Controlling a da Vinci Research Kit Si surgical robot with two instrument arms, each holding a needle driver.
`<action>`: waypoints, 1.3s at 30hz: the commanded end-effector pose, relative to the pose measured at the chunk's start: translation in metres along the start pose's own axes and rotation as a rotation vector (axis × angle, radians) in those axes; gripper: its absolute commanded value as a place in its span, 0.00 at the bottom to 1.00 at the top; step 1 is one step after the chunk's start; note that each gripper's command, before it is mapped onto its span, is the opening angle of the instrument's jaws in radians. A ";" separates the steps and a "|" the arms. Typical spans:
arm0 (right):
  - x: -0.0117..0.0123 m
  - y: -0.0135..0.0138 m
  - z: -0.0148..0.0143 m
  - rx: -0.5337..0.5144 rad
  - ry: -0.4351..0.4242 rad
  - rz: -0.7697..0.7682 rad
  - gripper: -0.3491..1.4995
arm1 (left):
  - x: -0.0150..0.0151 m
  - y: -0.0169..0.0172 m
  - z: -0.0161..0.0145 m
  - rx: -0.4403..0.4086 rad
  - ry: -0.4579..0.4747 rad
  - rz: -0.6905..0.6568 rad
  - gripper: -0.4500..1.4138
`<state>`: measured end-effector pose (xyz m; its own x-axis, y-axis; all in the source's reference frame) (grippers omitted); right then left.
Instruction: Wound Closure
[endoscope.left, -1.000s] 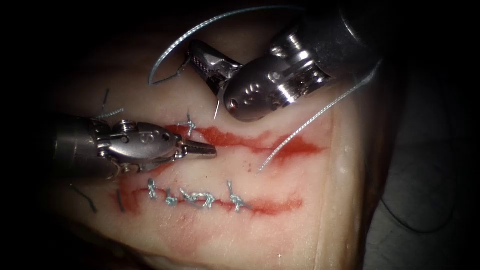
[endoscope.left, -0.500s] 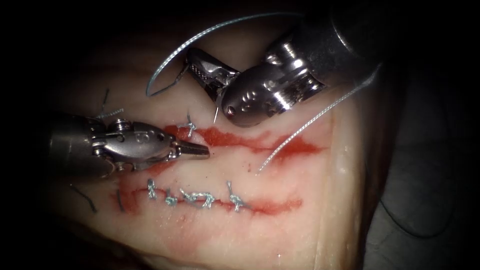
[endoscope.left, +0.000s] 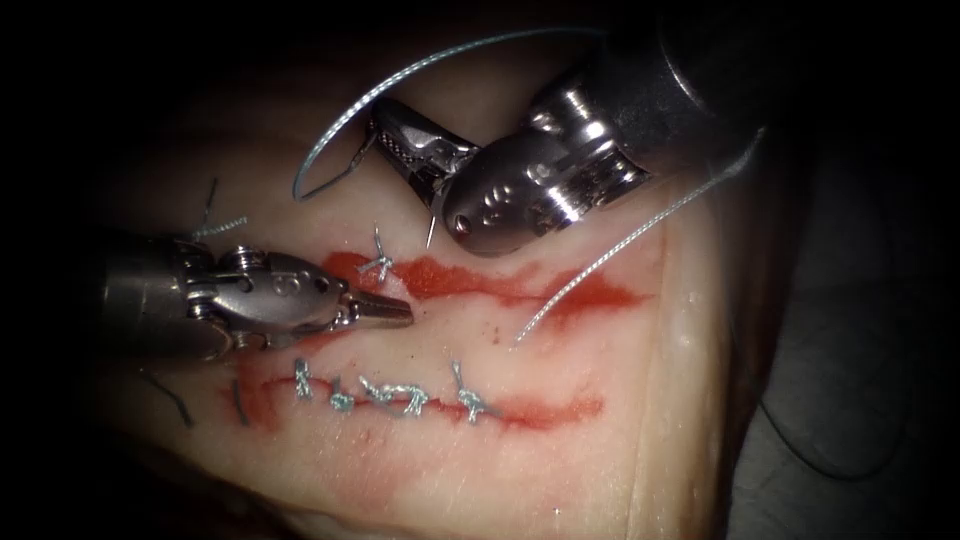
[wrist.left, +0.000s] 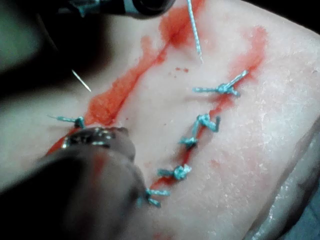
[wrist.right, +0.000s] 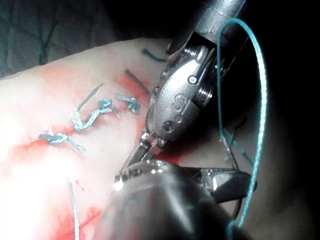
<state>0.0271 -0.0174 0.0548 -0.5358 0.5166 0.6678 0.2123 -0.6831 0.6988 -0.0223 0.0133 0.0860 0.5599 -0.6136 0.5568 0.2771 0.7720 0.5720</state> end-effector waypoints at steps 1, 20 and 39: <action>-0.0003 0.0007 0.0009 -0.006 -0.001 -0.009 0.00 | -0.0001 0.0002 0.0006 0.001 -0.001 0.000 0.00; 0.0003 0.0019 0.0008 -0.061 -0.003 -0.029 0.00 | -0.0005 0.0002 0.0002 0.008 0.000 -0.005 0.00; 0.0002 0.0024 0.0005 -0.120 -0.006 -0.057 0.00 | -0.0010 0.0002 -0.0002 0.000 -0.004 -0.007 0.00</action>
<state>0.0268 -0.0187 0.0565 -0.5400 0.5586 0.6296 0.0756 -0.7128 0.6972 -0.0221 0.0140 0.0850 0.5538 -0.6232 0.5522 0.2834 0.7647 0.5787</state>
